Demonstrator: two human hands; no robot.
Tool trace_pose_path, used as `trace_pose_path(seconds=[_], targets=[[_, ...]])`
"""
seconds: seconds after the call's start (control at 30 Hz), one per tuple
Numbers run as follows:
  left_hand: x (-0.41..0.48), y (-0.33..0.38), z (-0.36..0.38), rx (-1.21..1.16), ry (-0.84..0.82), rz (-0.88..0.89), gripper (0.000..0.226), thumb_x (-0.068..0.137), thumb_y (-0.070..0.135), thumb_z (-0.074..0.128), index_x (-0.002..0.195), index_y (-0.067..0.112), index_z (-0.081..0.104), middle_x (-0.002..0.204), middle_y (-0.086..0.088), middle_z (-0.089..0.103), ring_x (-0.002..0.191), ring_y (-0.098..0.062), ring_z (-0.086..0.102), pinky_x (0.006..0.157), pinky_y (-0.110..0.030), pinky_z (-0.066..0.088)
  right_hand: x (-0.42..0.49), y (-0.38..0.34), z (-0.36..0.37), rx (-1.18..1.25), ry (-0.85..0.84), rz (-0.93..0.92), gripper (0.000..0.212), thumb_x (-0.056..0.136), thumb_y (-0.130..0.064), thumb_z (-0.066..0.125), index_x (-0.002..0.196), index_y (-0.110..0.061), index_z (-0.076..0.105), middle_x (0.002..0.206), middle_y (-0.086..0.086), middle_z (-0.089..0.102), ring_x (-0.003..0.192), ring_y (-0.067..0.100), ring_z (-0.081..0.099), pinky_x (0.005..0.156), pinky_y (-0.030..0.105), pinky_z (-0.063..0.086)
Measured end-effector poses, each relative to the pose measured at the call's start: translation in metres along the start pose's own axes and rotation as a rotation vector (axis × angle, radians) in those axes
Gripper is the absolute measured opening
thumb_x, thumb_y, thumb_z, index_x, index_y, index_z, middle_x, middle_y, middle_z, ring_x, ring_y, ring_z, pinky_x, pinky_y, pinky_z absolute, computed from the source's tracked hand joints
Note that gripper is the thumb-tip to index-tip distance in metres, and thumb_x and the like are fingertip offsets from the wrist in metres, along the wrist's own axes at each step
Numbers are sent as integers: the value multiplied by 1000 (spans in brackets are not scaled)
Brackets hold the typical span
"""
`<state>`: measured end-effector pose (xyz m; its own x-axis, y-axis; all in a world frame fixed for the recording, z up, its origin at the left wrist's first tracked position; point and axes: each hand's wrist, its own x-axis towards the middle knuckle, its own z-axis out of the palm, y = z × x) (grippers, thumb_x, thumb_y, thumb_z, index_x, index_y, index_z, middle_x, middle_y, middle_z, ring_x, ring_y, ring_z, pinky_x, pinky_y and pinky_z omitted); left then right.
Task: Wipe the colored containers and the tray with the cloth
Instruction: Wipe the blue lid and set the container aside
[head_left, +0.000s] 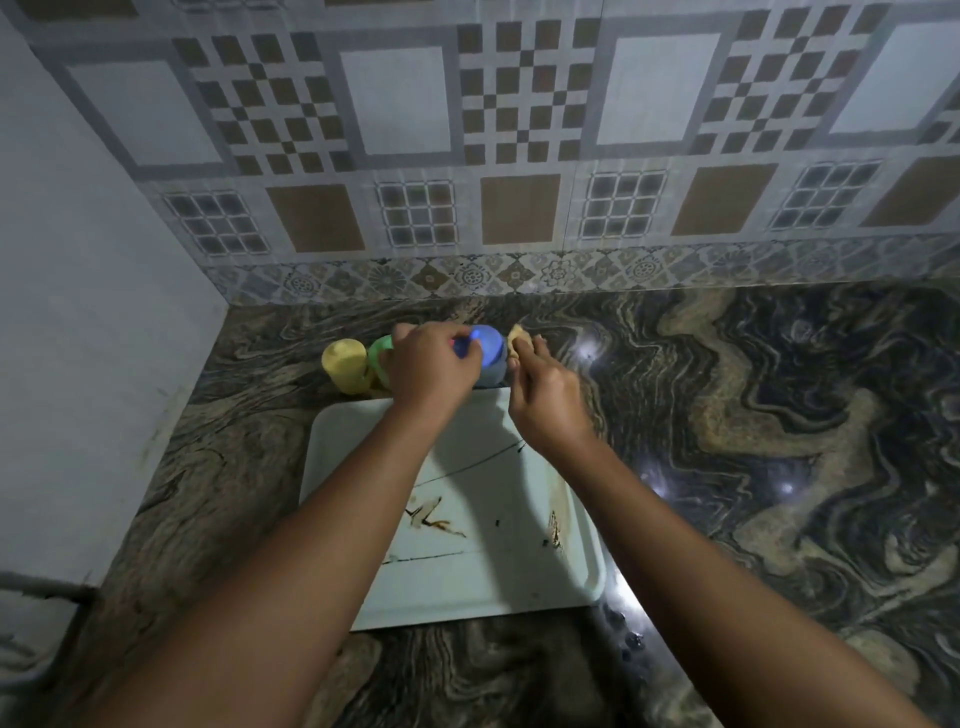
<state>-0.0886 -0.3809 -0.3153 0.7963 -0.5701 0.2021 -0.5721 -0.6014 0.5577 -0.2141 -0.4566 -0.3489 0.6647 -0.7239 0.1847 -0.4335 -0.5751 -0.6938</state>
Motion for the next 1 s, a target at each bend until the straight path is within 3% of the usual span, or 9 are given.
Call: trace_pose_path(seconds=[0.17,0.43,0.63,0.7,1.0], targets=[[27,-3,28,87,-33,21,26,85,43,61,105,32,75,103,5,73,116,-28,47,96,-46,40,17,11,5,67,34,85,41,104,-20,47,141,-2,55,147,26,48,142,34,41,113,42,41],[46,-14,55,180,-124,36,26,85,43,60,106,36,74,104,7,75,116,-29,47,94,-45,35,23,22,12,143,85,117,38,102,-17,50,136,-4,59,145,21,52,141,25,45,109,20,32],[50,-11,58,264,-119,75,27,84,45,57,103,34,73,93,4,74,116,-26,46,93,-46,34,21,24,14,150,95,121,38,102,-16,51,137,-2,59,144,22,52,141,26,44,110,21,33],[51,-9,57,307,-131,107,29,84,48,57,102,32,72,89,4,73,116,-26,46,91,-46,31,21,25,14,151,97,126,38,102,-16,51,137,-2,59,143,23,53,141,26,43,108,16,30],[48,-4,62,304,-165,216,23,85,44,61,104,30,64,99,4,71,118,-23,46,87,-44,22,19,28,12,171,109,148,37,102,-15,51,136,-2,59,143,22,55,137,27,49,105,13,31]])
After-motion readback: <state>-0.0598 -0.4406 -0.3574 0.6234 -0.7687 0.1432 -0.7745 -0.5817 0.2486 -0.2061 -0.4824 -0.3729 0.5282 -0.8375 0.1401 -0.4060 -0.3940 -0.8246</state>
